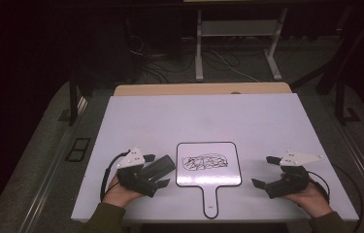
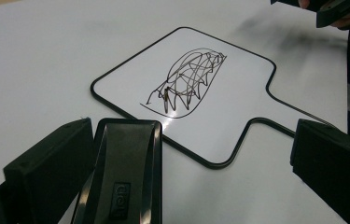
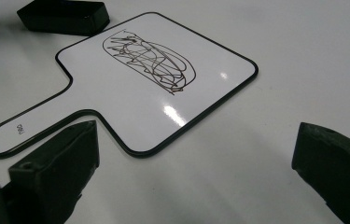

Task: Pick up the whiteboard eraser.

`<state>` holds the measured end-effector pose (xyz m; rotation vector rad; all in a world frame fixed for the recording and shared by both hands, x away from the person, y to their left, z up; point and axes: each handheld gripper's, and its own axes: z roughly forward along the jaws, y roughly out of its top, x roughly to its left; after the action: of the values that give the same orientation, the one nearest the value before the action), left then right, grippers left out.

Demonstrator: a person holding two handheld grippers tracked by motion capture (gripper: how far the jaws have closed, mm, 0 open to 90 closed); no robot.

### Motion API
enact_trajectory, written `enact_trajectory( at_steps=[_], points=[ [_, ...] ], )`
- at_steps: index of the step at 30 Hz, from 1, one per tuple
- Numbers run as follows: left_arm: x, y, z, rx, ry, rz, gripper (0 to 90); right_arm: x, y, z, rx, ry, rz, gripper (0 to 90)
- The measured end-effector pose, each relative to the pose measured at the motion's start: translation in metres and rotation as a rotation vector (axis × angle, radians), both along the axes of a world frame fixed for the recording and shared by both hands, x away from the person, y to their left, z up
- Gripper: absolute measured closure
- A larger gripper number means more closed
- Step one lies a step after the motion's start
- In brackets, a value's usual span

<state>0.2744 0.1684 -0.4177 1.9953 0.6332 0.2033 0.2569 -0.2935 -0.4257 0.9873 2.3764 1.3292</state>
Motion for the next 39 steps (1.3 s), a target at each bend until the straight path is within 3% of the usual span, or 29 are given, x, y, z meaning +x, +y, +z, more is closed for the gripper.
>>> enact_trajectory(
  at_steps=[21, 39],
  points=[
    [0.004, 0.003, 0.007, 0.017, -0.005, 0.003, 0.0, -0.001, -0.003, -0.005, 0.032, 0.011, -0.008, 0.0],
    [0.024, 0.003, 0.014, 0.039, -0.004, -0.011, 0.0, -0.001, -0.001, -0.007, 0.044, 0.022, -0.003, 0.0]
  ],
)
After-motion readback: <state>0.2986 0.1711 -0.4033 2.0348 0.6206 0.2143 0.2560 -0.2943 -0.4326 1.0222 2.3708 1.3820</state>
